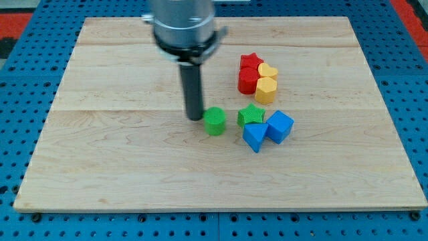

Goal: Push the arm to the left of the red blocks

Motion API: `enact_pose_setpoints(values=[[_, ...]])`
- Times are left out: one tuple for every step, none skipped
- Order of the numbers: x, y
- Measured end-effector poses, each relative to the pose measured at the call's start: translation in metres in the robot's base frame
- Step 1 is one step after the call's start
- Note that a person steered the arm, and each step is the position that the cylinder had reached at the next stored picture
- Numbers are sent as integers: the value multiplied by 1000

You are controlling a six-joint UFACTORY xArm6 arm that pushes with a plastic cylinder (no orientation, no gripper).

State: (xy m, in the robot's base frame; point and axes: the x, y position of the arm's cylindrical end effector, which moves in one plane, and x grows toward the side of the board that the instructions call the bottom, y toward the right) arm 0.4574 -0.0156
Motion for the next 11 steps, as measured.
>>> enact_pose_setpoints(values=[[1,39],[0,28],[-12,-7],[-18,-17],[-23,-18],[-26,-18],[-38,-18],[-55,-18],[-77,-14],[-99,-13],[-125,-13]])
